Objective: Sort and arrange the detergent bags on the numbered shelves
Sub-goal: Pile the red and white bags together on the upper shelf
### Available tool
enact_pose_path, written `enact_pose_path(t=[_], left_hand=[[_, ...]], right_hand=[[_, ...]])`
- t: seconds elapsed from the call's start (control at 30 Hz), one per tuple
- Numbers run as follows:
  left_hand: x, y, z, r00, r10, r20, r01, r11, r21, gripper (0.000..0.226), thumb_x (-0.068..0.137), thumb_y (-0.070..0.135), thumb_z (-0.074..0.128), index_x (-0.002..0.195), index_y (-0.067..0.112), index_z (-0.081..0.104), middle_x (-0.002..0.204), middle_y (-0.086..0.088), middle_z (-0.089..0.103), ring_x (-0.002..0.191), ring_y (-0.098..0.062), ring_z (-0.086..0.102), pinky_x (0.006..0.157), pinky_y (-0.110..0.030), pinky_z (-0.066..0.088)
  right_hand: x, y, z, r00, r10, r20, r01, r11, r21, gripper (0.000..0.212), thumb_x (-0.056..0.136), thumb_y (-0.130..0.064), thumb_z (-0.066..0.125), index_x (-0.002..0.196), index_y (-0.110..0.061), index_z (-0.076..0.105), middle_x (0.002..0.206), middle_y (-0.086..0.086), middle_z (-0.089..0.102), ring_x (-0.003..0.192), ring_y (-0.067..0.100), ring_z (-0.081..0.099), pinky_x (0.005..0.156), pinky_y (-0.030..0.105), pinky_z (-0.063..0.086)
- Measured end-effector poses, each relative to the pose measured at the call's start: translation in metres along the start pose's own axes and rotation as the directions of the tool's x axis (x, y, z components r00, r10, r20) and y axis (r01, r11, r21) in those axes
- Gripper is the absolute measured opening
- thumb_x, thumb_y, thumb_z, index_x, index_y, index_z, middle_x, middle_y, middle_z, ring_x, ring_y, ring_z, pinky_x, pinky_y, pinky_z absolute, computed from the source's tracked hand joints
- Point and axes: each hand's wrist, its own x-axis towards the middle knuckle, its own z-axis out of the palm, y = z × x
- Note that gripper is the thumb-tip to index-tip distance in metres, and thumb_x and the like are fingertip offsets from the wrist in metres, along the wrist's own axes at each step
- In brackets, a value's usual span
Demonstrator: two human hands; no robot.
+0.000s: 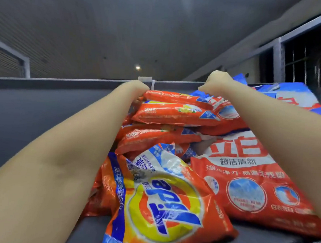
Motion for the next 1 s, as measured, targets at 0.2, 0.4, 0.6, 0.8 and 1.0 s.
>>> enact_pose_path(t=[0.2, 0.4, 0.6, 0.8, 1.0], left_hand=[[-0.021, -0.004, -0.007, 0.95, 0.161, -0.266, -0.122, 0.98, 0.156, 0.032, 0.096, 0.02, 0.043, 0.111, -0.001, 0.062, 0.117, -0.02, 0.063, 0.1, -0.035, 0.059, 0.071, -0.028, 0.04], [-0.115, 0.024, 0.026, 0.851, 0.433, -0.295, -0.283, 0.854, 0.436, 0.032, 0.096, 0.024, 0.038, 0.111, 0.006, 0.061, 0.114, -0.017, 0.062, 0.106, -0.037, 0.055, 0.082, -0.037, 0.041], [-0.235, 0.036, 0.089, 0.8, 0.58, -0.154, -0.464, 0.76, 0.456, 0.031, 0.095, 0.027, 0.042, 0.109, 0.007, 0.061, 0.113, -0.017, 0.061, 0.106, -0.037, 0.053, 0.085, -0.046, 0.043], [-0.378, 0.037, 0.183, 0.704, 0.694, -0.149, -0.658, 0.717, 0.229, 0.023, 0.091, 0.023, 0.049, 0.101, 0.008, 0.064, 0.099, -0.01, 0.066, 0.092, -0.031, 0.057, 0.073, -0.041, 0.045], [-0.486, 0.009, 0.302, 0.759, 0.631, 0.161, -0.648, 0.757, 0.086, 0.019, 0.093, 0.025, 0.05, 0.103, 0.016, 0.064, 0.099, 0.002, 0.066, 0.09, -0.021, 0.06, 0.072, -0.037, 0.049]], right_hand=[[-0.035, 0.015, -0.002, 0.973, -0.204, -0.109, 0.206, 0.978, 0.011, 0.022, 0.088, -0.013, 0.046, 0.088, -0.004, 0.066, 0.092, 0.018, 0.064, 0.088, 0.034, 0.056, 0.069, 0.032, 0.042], [-0.105, 0.029, -0.028, 0.945, -0.308, -0.111, 0.307, 0.951, -0.031, 0.023, 0.086, -0.009, 0.045, 0.075, -0.008, 0.064, 0.083, 0.016, 0.062, 0.087, 0.036, 0.053, 0.066, 0.034, 0.038], [-0.198, 0.084, -0.047, 0.917, -0.389, -0.086, 0.391, 0.92, 0.013, 0.027, 0.09, -0.014, 0.049, 0.107, -0.002, 0.066, 0.111, 0.019, 0.065, 0.106, 0.034, 0.056, 0.086, 0.037, 0.038], [-0.336, 0.187, -0.063, 0.961, -0.259, -0.093, 0.269, 0.954, 0.131, 0.024, 0.091, -0.016, 0.051, 0.109, -0.005, 0.063, 0.109, 0.014, 0.062, 0.104, 0.029, 0.055, 0.087, 0.033, 0.037], [-0.487, 0.284, -0.03, 0.985, 0.014, 0.174, -0.04, 0.988, 0.147, 0.027, 0.095, -0.019, 0.049, 0.12, -0.013, 0.06, 0.112, 0.003, 0.058, 0.107, 0.017, 0.053, 0.082, 0.018, 0.032]])
